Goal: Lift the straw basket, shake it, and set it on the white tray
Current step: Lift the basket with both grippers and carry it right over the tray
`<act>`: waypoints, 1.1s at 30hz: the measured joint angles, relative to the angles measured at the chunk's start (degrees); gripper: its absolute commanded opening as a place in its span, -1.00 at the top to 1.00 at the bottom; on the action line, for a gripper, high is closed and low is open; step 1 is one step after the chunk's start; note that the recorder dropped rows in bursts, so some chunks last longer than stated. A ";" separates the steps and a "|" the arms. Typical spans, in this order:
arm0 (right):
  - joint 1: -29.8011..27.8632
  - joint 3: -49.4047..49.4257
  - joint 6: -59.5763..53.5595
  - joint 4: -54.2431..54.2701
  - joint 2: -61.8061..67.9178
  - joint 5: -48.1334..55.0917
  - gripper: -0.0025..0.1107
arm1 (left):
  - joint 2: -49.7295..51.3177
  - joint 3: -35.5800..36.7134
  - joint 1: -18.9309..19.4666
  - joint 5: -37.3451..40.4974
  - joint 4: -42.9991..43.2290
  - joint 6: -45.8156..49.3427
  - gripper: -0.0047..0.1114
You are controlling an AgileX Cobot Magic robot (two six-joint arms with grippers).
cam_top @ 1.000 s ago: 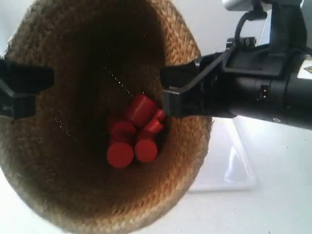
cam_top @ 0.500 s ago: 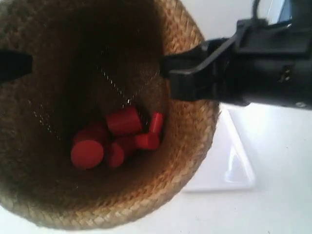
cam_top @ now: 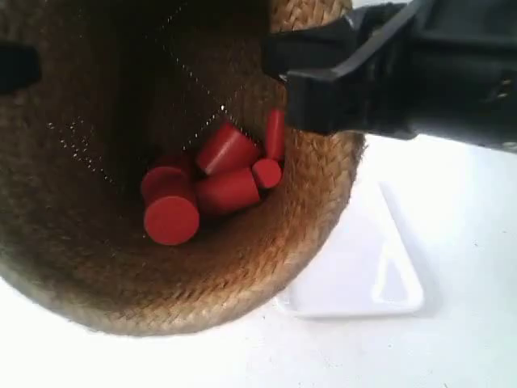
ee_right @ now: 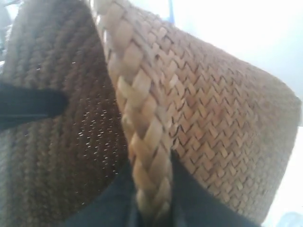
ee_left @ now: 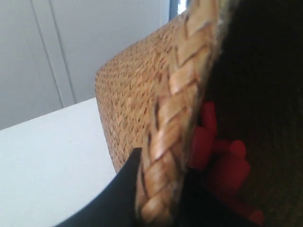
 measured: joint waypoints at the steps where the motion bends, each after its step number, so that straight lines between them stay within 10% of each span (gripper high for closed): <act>1: -0.37 0.99 -0.25 0.19 1.62 -2.80 0.96 | 1.63 0.81 0.35 -1.01 -0.11 0.00 0.92; 5: 0.47 -1.66 2.60 1.19 2.12 7.66 0.96 | 1.83 -3.92 0.22 12.41 -1.31 1.28 0.92; 8: 1.44 2.39 -2.55 1.28 3.44 -7.69 0.96 | 4.28 -0.17 0.38 -0.14 -0.42 2.79 0.92; 12: 1.59 -0.15 -0.62 3.14 1.41 1.99 0.96 | 4.03 -4.93 -0.51 10.78 -1.60 1.16 0.92; 16: 1.19 2.69 -4.03 1.11 1.60 -8.34 0.96 | 3.53 -2.28 -0.64 -0.16 -1.73 2.59 0.92; 21: 1.42 2.11 1.71 3.83 1.34 2.79 0.96 | 3.61 -3.41 -0.75 10.63 -3.01 3.25 0.92; 27: 1.37 4.40 -4.36 4.22 2.36 -11.14 0.96 | 4.64 0.13 0.20 -0.13 -3.17 5.64 0.92; 33: 1.88 0.07 -4.39 5.66 -0.39 -0.22 0.96 | 1.86 -3.56 -1.68 6.48 -5.06 5.43 0.92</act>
